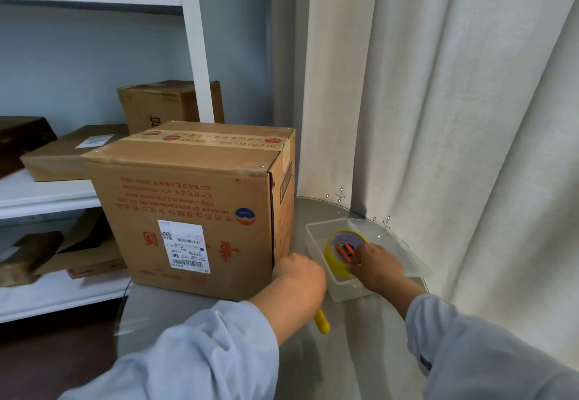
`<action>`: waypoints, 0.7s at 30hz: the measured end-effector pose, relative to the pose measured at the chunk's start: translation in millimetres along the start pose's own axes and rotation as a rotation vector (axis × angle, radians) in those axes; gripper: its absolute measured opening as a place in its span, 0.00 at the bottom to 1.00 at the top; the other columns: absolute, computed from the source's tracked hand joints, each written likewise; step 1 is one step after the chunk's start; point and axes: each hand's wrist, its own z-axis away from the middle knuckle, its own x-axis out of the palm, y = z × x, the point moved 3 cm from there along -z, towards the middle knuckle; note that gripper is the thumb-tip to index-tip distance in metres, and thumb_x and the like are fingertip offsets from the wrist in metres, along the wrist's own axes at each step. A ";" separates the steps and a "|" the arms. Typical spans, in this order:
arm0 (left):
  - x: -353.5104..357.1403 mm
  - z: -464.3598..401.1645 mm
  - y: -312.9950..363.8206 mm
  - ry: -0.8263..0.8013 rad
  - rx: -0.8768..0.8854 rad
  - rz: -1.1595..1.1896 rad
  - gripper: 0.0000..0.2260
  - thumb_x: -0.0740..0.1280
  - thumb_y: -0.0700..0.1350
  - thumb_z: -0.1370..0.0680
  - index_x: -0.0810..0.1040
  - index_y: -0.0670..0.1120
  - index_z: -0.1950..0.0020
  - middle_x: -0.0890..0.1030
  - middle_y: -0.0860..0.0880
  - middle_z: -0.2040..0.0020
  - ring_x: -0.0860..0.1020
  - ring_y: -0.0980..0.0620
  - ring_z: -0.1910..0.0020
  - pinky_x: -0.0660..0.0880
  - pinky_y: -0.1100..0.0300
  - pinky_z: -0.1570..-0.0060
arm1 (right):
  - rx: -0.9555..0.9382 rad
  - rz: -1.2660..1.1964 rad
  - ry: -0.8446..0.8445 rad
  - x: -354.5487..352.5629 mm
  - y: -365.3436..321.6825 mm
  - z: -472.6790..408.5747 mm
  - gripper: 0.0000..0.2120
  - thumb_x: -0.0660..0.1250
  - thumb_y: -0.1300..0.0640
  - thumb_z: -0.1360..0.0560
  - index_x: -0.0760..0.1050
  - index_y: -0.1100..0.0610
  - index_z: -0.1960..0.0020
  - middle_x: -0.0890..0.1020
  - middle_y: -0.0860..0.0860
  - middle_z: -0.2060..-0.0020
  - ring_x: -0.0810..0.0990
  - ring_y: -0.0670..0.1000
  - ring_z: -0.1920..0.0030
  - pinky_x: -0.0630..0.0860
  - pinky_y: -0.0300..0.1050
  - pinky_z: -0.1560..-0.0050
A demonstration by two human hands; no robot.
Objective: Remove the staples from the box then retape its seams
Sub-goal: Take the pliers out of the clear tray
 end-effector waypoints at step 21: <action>-8.4 18.3 -22.7 0.038 -0.065 0.895 0.19 0.56 0.34 0.22 0.62 0.44 0.32 0.73 0.38 0.41 0.80 0.36 0.48 0.80 0.46 0.56 | 0.013 -0.085 0.189 -35.0 -31.0 32.6 0.14 0.56 0.50 0.21 0.78 0.51 0.48 0.82 0.53 0.50 0.80 0.56 0.49 0.71 0.44 0.56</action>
